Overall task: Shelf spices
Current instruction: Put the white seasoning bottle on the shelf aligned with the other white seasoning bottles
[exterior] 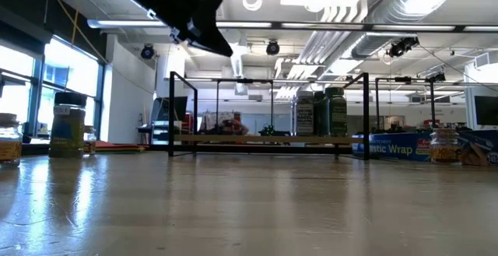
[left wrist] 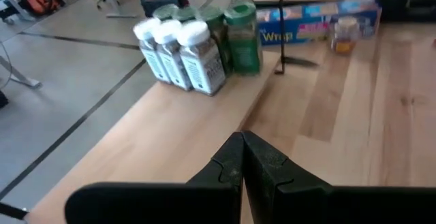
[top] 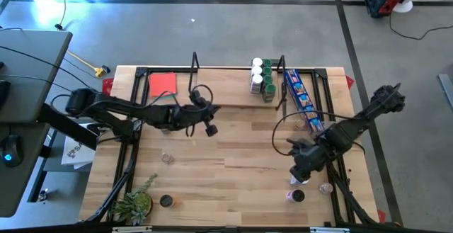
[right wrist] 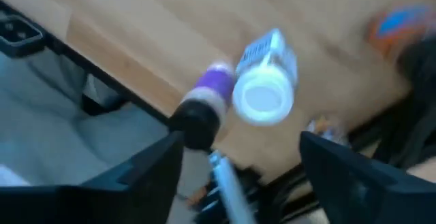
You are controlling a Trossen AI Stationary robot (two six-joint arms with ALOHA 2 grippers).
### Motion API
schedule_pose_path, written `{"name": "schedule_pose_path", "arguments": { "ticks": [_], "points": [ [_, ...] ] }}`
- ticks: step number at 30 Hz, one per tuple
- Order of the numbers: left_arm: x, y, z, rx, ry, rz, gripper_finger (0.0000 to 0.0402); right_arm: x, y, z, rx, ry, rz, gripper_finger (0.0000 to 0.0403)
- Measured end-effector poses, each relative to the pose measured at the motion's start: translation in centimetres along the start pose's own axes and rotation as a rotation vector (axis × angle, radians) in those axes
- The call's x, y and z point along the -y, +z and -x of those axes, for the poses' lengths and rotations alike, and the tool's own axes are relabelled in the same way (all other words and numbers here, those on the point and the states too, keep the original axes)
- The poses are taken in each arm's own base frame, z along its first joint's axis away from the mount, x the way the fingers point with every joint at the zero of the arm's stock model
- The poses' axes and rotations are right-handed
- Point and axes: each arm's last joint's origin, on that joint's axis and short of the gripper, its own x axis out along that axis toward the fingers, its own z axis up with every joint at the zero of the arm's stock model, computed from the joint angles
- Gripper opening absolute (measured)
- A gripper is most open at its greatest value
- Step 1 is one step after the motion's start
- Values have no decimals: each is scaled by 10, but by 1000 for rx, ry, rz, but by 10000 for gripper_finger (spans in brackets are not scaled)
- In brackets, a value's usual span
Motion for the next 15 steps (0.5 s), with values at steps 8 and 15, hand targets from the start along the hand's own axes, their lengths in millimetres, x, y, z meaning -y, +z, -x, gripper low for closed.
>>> {"name": "schedule_pose_path", "arguments": {
  "ticks": [8, 15],
  "points": [
    [11, -15, -17, -62, -6, -49, 0, -1, -30, -16, 90, -39, -464, 339],
    [11, -17, -19, -67, -5, -58, 0, -9, -25, -37, 158, -127, -580, 339]
  ]
}}
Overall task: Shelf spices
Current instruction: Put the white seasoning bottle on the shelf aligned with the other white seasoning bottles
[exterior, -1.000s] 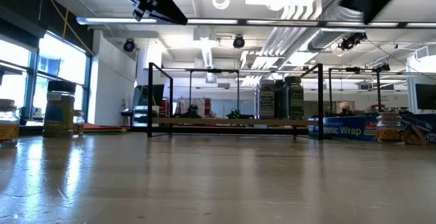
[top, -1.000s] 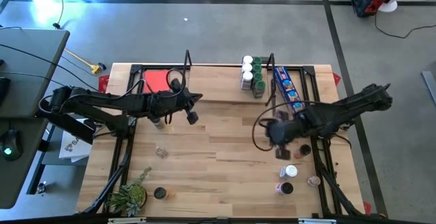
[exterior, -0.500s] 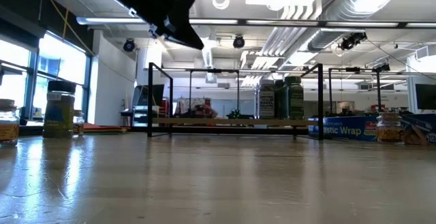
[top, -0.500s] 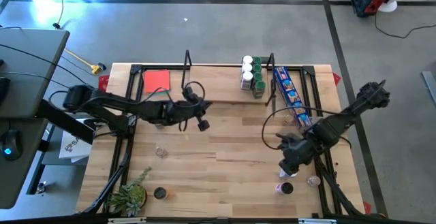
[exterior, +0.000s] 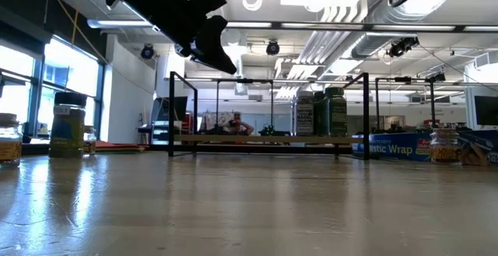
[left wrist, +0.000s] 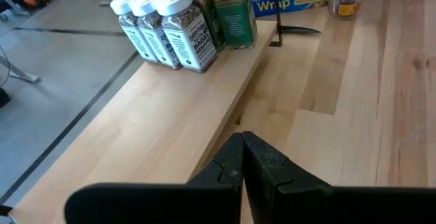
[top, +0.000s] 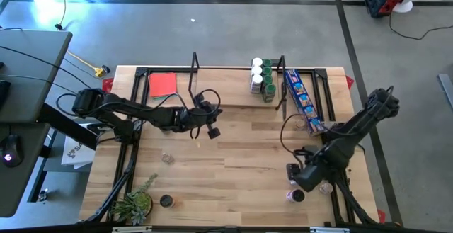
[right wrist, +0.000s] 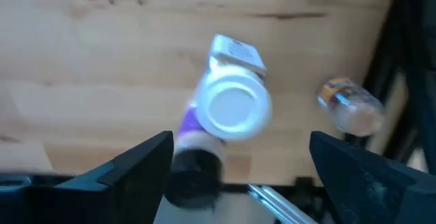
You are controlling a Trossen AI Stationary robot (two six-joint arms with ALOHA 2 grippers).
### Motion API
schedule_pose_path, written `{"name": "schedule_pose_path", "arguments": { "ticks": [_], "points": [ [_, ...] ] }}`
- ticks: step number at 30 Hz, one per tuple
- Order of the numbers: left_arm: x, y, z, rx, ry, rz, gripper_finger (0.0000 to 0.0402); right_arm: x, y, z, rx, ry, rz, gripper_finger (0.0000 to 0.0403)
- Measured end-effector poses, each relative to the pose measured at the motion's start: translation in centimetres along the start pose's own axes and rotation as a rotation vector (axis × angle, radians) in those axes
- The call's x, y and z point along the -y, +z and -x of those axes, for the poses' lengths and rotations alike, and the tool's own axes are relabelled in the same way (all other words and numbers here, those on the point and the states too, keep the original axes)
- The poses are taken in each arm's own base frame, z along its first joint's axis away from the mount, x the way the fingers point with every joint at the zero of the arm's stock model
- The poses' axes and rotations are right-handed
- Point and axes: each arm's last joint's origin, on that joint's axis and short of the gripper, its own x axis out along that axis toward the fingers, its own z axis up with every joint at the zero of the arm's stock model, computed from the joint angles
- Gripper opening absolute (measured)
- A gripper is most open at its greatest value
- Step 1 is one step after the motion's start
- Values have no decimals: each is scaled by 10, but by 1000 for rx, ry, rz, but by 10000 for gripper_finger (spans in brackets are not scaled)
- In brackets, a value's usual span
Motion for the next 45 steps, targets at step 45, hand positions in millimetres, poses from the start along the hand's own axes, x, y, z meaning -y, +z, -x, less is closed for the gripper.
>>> {"name": "schedule_pose_path", "arguments": {
  "ticks": [45],
  "points": [
    [2, -16, -3, 73, -83, 77, 0, -28, 51, -37, -28, 8, 328, 188]
  ]
}}
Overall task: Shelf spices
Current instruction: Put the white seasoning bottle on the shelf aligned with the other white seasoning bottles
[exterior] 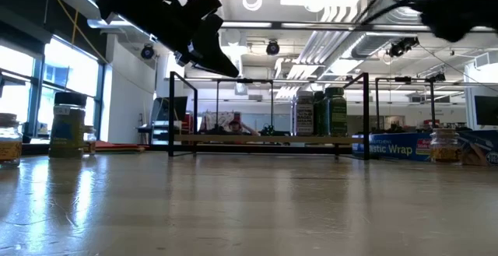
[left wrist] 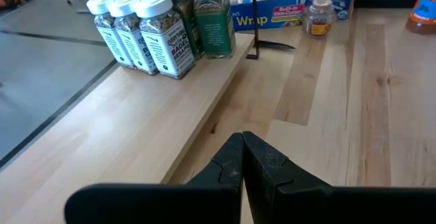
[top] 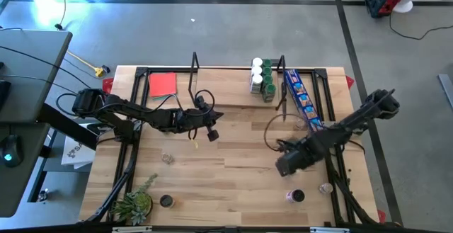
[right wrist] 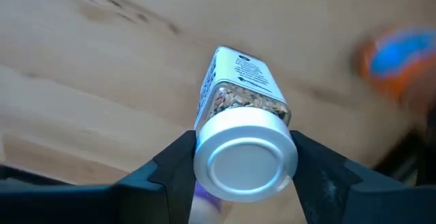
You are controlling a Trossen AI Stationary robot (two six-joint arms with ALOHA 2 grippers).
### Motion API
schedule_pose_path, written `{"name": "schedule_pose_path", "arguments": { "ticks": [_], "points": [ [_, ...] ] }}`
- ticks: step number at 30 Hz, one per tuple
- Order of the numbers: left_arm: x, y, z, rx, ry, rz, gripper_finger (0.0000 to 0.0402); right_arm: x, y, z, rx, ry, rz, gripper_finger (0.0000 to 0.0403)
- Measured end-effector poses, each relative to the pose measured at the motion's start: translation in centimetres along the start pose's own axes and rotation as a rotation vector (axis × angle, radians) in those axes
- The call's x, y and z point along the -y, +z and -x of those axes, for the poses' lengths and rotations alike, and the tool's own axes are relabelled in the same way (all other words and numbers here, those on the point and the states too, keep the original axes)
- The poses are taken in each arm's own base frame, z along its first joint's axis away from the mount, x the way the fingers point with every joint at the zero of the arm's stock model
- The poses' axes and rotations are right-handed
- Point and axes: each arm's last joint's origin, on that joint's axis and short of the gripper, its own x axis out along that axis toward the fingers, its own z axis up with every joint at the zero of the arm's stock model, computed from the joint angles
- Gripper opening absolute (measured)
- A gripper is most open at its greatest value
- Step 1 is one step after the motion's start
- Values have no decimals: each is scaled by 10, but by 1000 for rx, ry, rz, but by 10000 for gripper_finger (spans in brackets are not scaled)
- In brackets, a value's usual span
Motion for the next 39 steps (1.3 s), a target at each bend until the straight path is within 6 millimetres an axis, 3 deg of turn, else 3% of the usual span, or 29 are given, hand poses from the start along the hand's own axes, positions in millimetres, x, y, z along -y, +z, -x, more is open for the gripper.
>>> {"name": "schedule_pose_path", "arguments": {
  "ticks": [8, 15, 22, 25, 28, 34, 39],
  "points": [
    [0, 2, 0, 15, -12, 9, 0, -15, 66, 20, 90, 49, 462, 188],
    [3, 2, 0, 15, -91, 28, 0, -49, 119, 31, 202, -123, 913, 188],
    [6, 1, 1, -1, -196, 50, 0, -94, 148, 26, 210, -303, 1470, 188],
    [7, 1, 1, -6, -240, 59, 0, -105, 155, 19, 176, -332, 1627, 188],
    [8, 1, 1, -8, -270, 59, 0, -110, 161, 16, 163, -337, 1679, 190],
    [8, 0, 1, -19, -281, 73, 0, -113, 166, 15, 204, -339, 1668, 256],
    [8, -1, 1, -26, -280, 70, 0, -113, 166, 16, 214, -330, 1612, 270]
  ]
}}
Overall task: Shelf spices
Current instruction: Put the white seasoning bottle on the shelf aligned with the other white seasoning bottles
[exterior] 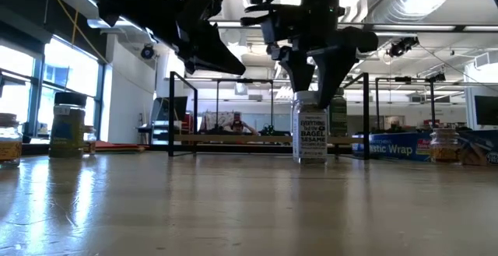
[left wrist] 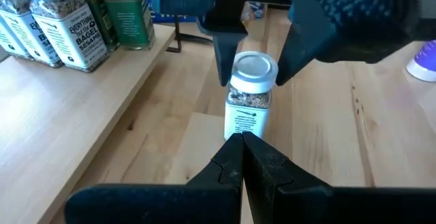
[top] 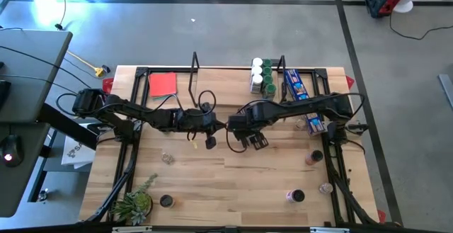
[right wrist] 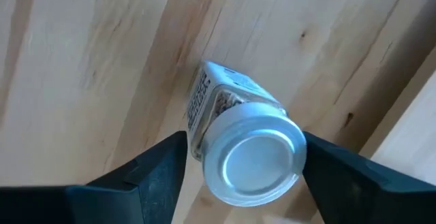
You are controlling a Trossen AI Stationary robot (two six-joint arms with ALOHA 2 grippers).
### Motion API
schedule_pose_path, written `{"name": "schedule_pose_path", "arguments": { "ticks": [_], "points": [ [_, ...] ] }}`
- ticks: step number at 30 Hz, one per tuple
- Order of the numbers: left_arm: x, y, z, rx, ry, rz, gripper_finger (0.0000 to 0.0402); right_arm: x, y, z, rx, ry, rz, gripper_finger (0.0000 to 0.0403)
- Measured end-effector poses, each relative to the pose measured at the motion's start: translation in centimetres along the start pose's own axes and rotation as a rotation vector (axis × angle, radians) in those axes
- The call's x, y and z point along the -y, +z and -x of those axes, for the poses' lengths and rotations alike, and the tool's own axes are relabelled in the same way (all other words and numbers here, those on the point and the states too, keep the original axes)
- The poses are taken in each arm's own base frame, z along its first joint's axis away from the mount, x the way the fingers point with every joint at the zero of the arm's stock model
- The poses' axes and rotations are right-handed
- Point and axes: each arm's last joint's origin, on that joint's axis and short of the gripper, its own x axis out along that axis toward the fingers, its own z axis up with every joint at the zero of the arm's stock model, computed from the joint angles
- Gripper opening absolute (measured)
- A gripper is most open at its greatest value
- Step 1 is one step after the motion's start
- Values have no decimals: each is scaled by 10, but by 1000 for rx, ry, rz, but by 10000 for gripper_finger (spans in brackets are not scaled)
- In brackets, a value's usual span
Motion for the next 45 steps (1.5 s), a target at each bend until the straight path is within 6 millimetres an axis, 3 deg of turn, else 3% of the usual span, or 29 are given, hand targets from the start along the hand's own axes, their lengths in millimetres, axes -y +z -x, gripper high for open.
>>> {"name": "schedule_pose_path", "arguments": {
  "ticks": [9, 17, 23, 31, 34, 39, 45],
  "points": [
    [0, -3, 0, -35, 5, 1, 0, 5, -10, 31, 142, -3, -261, 273],
    [0, -4, 0, -37, 5, -1, 0, -6, -23, 3, 173, 10, -441, 274],
    [-1, -4, 0, -42, 6, -3, 0, -7, -23, -6, 194, 7, -467, 268],
    [-1, -4, 0, -42, 6, -2, 0, -4, -24, -3, 201, 6, -475, 189],
    [-1, -4, 0, -42, 6, -2, 0, 8, -31, 10, 207, -10, -481, 189],
    [-1, -4, 0, -40, 6, -1, 0, 48, -57, 44, 198, -132, -500, 189],
    [0, -3, 0, -33, 5, 5, 0, 90, -87, 41, 189, -131, -551, 189]
  ]
}}
